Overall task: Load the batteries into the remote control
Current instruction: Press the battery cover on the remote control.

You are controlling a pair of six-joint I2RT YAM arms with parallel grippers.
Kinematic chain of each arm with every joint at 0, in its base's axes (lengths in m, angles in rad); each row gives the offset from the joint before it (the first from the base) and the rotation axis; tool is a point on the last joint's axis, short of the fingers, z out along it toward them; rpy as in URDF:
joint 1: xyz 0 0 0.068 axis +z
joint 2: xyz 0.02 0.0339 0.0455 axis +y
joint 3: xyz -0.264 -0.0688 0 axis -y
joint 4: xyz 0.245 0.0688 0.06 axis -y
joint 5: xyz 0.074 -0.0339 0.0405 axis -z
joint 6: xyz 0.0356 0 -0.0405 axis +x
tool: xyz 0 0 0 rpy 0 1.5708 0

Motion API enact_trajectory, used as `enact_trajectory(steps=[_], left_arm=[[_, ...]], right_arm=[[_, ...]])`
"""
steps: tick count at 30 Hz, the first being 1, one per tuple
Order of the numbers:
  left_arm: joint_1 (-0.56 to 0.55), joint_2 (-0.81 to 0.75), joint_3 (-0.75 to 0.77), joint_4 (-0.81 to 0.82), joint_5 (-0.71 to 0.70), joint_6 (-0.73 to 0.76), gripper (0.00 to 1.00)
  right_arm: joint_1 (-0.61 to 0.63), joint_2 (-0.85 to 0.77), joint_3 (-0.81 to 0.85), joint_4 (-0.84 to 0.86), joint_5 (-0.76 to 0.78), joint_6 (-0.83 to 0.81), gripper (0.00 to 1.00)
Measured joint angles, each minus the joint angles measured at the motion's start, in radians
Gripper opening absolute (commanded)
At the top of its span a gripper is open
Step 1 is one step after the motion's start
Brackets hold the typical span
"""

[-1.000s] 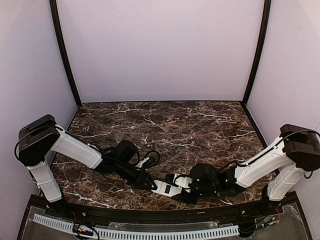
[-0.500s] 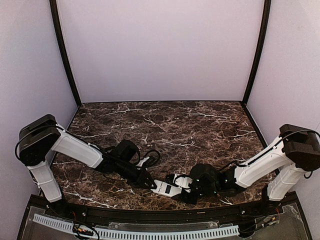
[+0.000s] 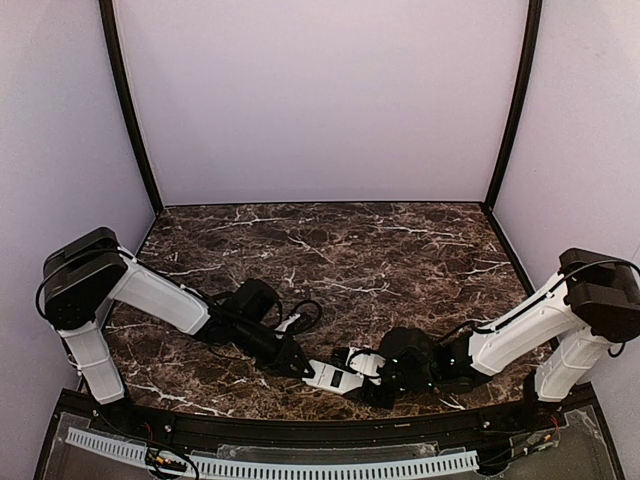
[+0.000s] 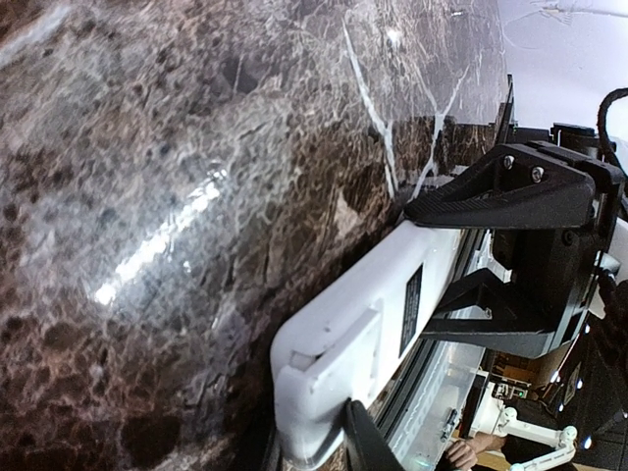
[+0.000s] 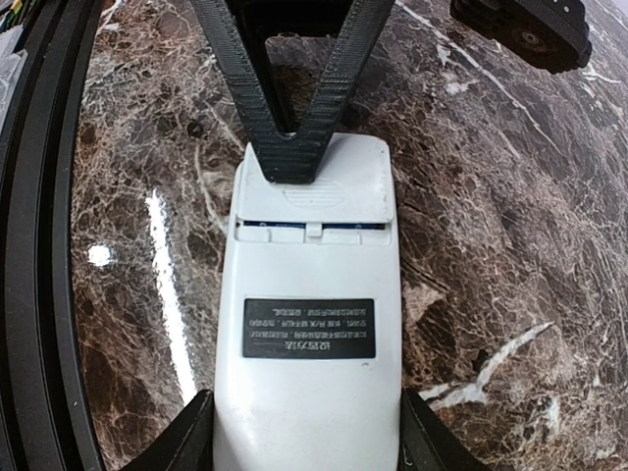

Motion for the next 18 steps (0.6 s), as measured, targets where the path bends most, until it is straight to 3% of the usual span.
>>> enact_trajectory(steps=[18], left_arm=[[-0.002, 0.024, 0.022, -0.003, 0.021, -0.033, 0.23]], right_arm=[[0.004, -0.009, -0.003, -0.011, 0.027, 0.006, 0.0]])
